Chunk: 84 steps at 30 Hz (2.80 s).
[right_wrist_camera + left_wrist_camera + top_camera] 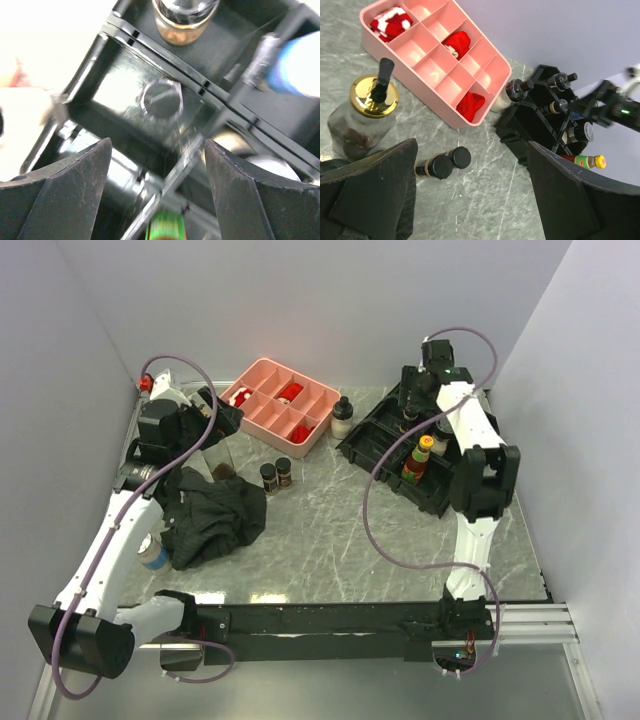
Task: Organize the condiment bottles
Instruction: Place the bottle in the storage box, then pick up the bottle from the center of the board.
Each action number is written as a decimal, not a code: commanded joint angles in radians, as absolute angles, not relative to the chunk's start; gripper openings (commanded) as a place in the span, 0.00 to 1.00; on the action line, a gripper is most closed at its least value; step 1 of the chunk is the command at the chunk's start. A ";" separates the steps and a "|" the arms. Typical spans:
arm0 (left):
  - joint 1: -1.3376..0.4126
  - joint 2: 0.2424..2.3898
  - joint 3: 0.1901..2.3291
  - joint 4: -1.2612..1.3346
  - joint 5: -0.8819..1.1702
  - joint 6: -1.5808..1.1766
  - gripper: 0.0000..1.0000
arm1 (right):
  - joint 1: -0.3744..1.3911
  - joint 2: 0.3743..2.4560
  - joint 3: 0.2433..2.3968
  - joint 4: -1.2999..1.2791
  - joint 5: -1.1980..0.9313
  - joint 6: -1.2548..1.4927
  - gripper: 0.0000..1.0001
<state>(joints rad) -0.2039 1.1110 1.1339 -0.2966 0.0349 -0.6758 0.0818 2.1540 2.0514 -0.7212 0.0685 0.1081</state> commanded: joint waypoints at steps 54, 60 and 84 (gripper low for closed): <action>-0.290 0.644 0.891 -0.201 -0.282 -0.497 0.96 | 0.601 2.085 1.669 -0.222 -0.779 -0.745 0.85; -0.290 0.643 0.891 -0.206 -0.293 -0.495 0.96 | 0.621 2.112 1.693 -0.221 -0.784 -0.741 0.81; -0.290 0.641 0.891 -0.215 -0.337 -0.500 0.96 | 0.629 1.884 1.493 -0.011 -0.634 -0.595 0.29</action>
<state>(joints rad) -0.2859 0.6518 0.8902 -0.2375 -0.3157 -0.5117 0.6224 2.0678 1.5612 -0.1585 -0.6933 -0.6640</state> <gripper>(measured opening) 0.967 0.525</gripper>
